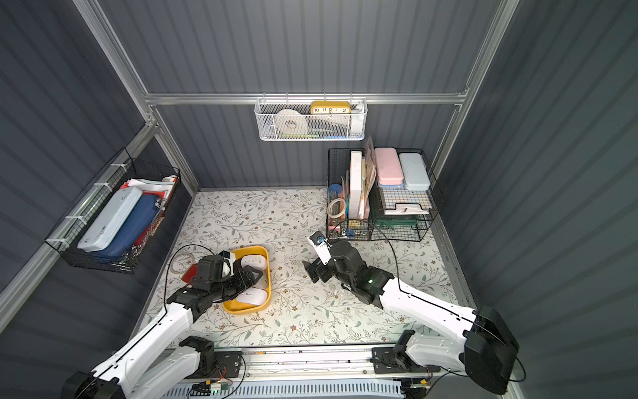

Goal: Put the mouse in the storage box
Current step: Place the mouse in the storage box, then reset both arms

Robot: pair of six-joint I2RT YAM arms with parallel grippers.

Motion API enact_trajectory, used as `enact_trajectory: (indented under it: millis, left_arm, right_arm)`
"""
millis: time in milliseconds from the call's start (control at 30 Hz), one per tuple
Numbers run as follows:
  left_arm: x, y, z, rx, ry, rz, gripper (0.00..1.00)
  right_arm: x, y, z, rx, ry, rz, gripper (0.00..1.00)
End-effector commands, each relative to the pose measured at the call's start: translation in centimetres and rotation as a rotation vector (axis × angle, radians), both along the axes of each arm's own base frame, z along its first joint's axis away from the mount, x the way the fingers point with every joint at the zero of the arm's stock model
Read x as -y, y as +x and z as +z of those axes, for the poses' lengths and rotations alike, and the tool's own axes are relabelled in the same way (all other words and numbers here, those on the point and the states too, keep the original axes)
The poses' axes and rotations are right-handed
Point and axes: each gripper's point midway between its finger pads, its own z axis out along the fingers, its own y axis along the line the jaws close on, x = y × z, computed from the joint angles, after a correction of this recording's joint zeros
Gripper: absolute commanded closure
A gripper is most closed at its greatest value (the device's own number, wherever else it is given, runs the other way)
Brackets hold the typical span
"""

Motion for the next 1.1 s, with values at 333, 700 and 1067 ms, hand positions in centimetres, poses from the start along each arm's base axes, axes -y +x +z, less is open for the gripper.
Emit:
enact_trajectory:
  millis: [333, 700, 1067]
  left_arm:
    - [-4.3, 1.4, 7.5, 0.217, 0.121, 0.203, 0.05]
    - [-7.4, 5.2, 10.0, 0.425, 0.364, 0.276, 0.01]
    - [-9.9, 10.8, 8.0, 0.574, 0.687, 0.281, 0.0]
  right_arm:
    - [0.9, 0.7, 0.4, -0.009, 0.031, -0.043, 0.01]
    - [7.8, 4.1, 2.8, 0.018, 0.131, -0.3, 0.01]
    - [18.2, 6.9, 0.6, 0.07, -0.003, -0.704, 0.01]
